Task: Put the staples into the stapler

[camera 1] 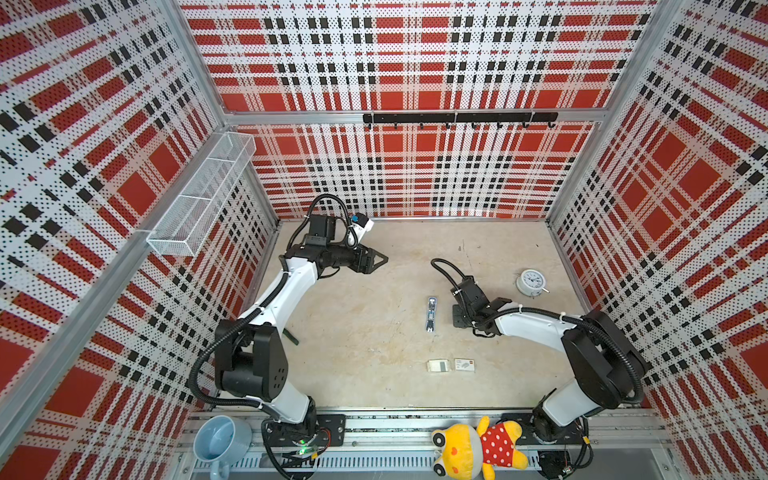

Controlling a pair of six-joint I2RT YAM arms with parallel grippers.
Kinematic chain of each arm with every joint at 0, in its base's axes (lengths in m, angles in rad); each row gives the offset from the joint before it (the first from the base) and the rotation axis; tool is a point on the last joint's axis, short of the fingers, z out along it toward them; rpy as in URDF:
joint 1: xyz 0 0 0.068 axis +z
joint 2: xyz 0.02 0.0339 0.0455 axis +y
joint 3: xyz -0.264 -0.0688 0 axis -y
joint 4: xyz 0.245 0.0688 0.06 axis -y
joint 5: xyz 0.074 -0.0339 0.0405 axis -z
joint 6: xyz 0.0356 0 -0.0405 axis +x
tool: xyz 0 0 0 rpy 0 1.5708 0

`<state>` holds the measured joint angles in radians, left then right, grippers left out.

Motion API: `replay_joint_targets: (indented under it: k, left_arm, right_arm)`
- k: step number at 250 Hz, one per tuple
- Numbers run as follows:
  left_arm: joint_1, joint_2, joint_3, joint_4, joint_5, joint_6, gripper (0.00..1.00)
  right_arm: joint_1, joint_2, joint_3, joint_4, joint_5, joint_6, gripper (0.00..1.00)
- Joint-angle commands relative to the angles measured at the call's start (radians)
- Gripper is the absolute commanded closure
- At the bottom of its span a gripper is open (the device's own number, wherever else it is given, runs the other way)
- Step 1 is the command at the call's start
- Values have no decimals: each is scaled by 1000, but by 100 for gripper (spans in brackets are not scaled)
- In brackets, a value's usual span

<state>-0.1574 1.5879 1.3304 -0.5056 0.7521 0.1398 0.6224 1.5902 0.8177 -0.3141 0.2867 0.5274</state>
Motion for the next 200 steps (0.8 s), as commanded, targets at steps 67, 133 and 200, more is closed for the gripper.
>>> replay_joint_targets:
  k: [67, 133, 200]
  left_arm:
    - [9, -13, -10, 11, 9, 9, 23]
    - [9, -16, -8, 12, 6, 11, 23]
    - [8, -19, -10, 11, 10, 11, 23]
  right_arm:
    - [11, -21, -3, -10, 23, 3, 73]
    - [13, -54, 4, -16, 11, -7, 70]
    - [14, -61, 4, -7, -7, -13, 69]
